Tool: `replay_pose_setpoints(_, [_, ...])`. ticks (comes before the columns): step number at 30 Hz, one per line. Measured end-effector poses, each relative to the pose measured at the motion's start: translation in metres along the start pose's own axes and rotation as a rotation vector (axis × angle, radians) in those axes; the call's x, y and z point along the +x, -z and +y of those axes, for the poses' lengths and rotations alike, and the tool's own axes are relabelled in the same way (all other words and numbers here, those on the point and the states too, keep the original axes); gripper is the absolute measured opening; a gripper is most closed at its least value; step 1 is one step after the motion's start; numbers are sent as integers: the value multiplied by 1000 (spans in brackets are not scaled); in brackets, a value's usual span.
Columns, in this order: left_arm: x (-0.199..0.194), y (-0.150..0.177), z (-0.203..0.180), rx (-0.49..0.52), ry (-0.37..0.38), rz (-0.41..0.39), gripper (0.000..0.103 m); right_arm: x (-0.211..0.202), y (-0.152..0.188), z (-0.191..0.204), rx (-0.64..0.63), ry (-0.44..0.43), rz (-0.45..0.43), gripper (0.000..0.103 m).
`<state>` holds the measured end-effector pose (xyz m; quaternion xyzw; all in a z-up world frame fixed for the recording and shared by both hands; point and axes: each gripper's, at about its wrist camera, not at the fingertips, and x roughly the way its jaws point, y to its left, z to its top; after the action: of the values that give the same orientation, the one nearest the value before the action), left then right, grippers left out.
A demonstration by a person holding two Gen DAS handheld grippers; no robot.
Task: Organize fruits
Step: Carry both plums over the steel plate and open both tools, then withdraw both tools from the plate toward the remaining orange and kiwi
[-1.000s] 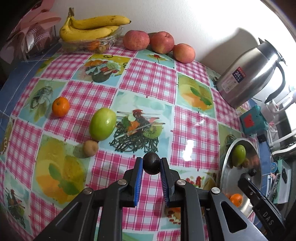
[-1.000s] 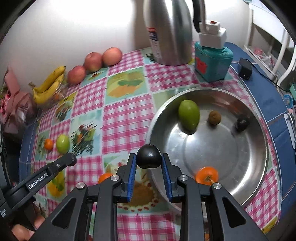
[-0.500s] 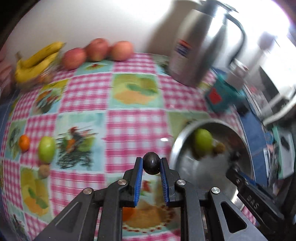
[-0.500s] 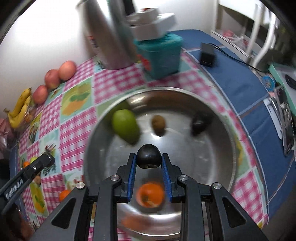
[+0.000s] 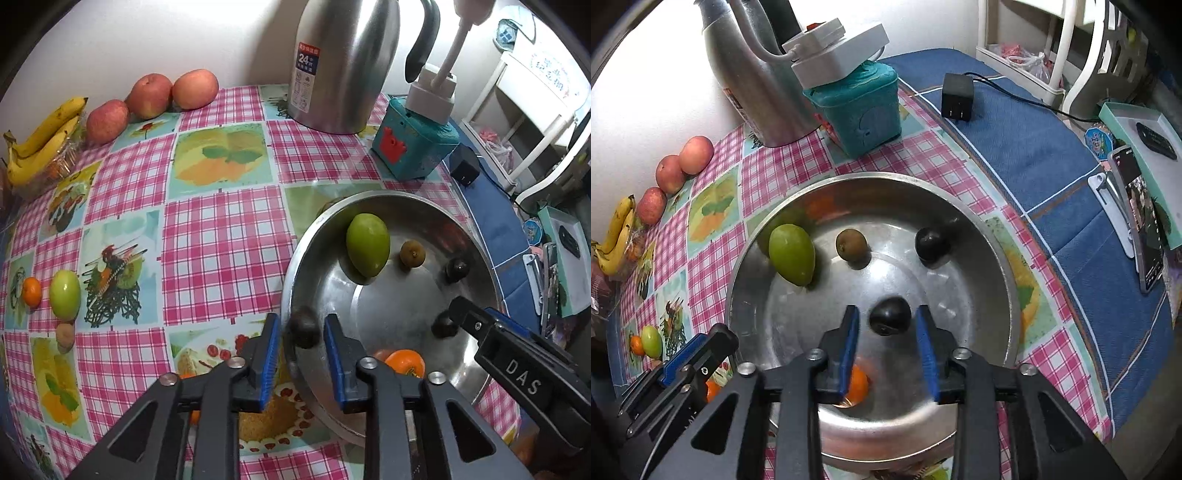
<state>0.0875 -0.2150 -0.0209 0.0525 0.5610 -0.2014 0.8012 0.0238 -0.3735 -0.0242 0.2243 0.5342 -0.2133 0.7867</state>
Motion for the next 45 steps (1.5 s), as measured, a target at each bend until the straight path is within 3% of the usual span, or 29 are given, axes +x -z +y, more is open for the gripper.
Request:
replay_pose_setpoints(4, [-5,0,10,-26,-1,-8,50,-5,-2,2,-9,3,-14,53])
replay_pose_setpoints(6, [-7,0,19,-52,-15,-11,70,-8,-2,3,-13,9,-19,60])
replay_pose_setpoints(9, [-12,0,38,-105,-79,-14,87,-10,-3,4,-25,11,-23,66])
replay_pose_setpoints(12, [-17,3,62,-156,-163,-28,94,-11,-2,7,-50,8,-22,74])
replay_pose_setpoints(15, [-22,8,85,-209,-227,-37,102,-12,0,10,-65,-2,-23,74])
replay_pose_setpoints(22, [-43,18,127,-286,-363,-96,103,-18,9,25,-126,-21,-43,77])
replay_pose_setpoints(25, [-56,16,132,-277,-458,-121,103,-23,14,36,-170,-26,-68,90])
replay_pose_setpoints(28, [-68,16,138,-275,-510,-136,103,-28,18,48,-205,-36,-95,90])
replay_pose_setpoints(36, [-86,30,165,-354,-510,-109,103,-36,36,86,-304,-57,-112,92])
replay_pose_setpoints(45, [-108,52,207,-434,-532,-118,103,-36,61,133,-403,-82,-73,92])
